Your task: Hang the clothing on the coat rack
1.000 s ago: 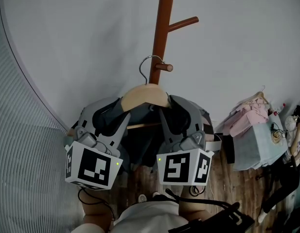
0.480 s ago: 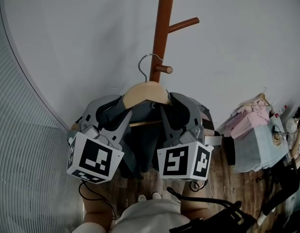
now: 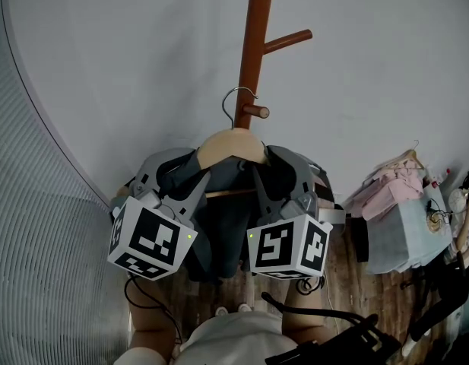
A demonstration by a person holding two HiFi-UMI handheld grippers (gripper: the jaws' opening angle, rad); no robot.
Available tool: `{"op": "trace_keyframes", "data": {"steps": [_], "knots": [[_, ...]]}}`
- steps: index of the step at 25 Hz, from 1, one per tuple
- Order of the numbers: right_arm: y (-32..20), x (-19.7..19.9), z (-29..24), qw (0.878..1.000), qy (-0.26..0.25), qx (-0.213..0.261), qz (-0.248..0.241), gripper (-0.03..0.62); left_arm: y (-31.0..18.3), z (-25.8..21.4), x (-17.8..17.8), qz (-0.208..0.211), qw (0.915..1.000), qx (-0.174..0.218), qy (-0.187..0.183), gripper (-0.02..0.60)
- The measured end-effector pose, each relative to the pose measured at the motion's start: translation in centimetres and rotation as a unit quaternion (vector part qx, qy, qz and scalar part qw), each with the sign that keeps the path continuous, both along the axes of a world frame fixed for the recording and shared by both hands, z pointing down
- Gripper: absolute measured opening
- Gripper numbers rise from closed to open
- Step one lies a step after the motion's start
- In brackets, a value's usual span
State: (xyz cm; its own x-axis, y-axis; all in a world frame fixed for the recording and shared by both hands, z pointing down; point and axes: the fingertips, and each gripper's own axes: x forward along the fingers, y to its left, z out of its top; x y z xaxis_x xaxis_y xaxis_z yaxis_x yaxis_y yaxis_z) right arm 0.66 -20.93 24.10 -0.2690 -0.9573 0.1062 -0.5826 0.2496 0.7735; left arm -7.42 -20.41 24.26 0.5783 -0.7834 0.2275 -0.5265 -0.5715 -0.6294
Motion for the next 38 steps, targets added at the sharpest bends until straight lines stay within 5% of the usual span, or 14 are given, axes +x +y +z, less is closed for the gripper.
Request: {"op": "trace_keyframes", "data": {"steps": [38], "knots": [[-2.2, 1.3, 3.5, 0.999, 0.007, -0.046, 0.016, 0.124, -2.2, 3.4, 1.3, 0.007, 0.9984, -0.055, -0.012, 0.133]]}}
